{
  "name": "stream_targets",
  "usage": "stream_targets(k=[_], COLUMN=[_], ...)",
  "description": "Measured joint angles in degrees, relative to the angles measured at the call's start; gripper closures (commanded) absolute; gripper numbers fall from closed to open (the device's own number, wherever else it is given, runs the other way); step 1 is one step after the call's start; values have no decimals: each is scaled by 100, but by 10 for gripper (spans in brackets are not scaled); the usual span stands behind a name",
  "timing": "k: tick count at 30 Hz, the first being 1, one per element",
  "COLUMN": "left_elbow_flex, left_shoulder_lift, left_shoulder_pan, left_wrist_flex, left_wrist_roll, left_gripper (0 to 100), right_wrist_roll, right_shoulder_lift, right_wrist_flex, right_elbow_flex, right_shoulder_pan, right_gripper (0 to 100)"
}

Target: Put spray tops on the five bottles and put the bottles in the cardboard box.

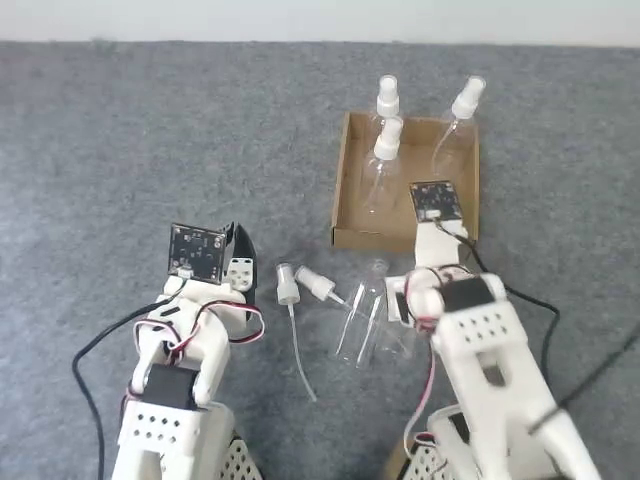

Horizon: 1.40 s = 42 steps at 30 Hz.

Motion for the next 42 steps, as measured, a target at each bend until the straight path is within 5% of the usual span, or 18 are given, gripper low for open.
stream_targets(k=[16,25,33,42], left_elbow_flex=[9,9,9,9], left_shoulder_lift=[0,0,0,0], left_shoulder_pan=[0,0,0,0], left_wrist_flex=[0,0,0,0], left_wrist_roll=[0,0,0,0], left_gripper=[987,987,987,987], right_wrist_roll=[-53,1248,2971,3710], right_shoulder_lift=[1108,1108,1116,1116], right_wrist_flex=[0,185,-404,-1187], right_elbow_flex=[-79,-79,-475,-519], right_shoulder_pan=[290,2268,4457,4835], right_gripper=[768,775,946,817])
